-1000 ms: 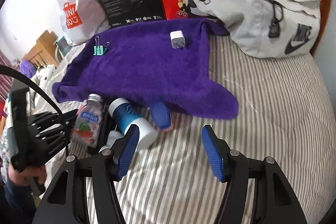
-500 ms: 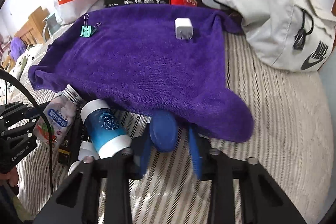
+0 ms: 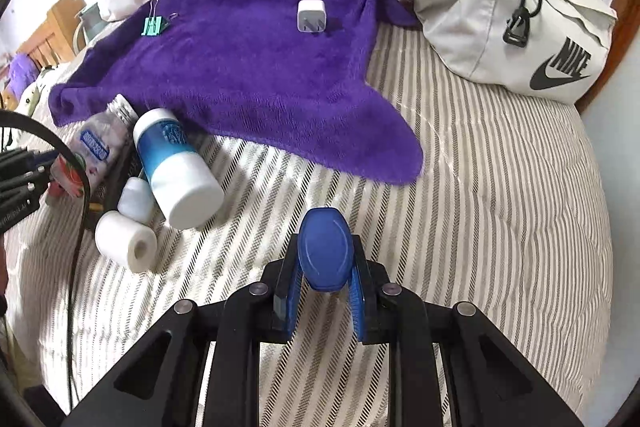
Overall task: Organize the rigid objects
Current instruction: 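Place the pink tube on the towel with the left tool while the right tool places the blue-capped container there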
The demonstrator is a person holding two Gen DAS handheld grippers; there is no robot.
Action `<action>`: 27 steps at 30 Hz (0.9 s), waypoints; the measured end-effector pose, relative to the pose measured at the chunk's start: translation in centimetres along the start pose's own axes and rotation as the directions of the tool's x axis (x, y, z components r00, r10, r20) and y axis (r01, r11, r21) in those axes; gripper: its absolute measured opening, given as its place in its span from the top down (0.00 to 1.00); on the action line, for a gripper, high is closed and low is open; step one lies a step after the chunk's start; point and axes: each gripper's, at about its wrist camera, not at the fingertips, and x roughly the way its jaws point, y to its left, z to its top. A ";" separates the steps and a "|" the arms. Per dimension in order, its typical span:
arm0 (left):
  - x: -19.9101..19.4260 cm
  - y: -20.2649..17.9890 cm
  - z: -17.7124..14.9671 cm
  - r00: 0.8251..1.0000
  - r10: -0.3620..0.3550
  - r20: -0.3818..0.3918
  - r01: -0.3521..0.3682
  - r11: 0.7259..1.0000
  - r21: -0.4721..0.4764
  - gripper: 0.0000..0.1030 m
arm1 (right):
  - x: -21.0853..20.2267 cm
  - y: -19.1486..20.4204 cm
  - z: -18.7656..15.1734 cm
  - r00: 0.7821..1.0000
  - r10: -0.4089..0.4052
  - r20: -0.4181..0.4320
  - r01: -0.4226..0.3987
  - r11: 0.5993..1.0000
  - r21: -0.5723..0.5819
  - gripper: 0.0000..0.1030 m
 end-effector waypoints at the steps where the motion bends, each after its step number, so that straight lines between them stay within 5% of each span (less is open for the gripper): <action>1: 0.0 -0.3 0.0 1.000 0.014 0.004 -0.014 1.000 0.008 0.84 | 0.0 0.0 -0.1 1.000 0.001 0.003 -0.001 1.000 0.012 0.80; 5: 0.1 -0.6 0.1 1.000 0.026 0.015 -0.026 0.999 0.021 0.84 | 0.1 0.2 -0.4 1.000 -0.007 0.024 0.007 1.000 0.010 0.80; 15: -0.6 1.2 -0.3 0.995 -0.094 -0.010 0.094 0.994 -0.056 0.85 | -1.2 -0.1 -0.4 0.999 0.041 0.027 -0.041 0.999 0.025 0.80; 27: -3.7 1.1 1.4 0.996 -0.073 0.042 0.074 0.997 -0.017 0.85 | -3.5 0.0 0.8 0.995 0.060 0.077 -0.060 0.998 0.010 0.80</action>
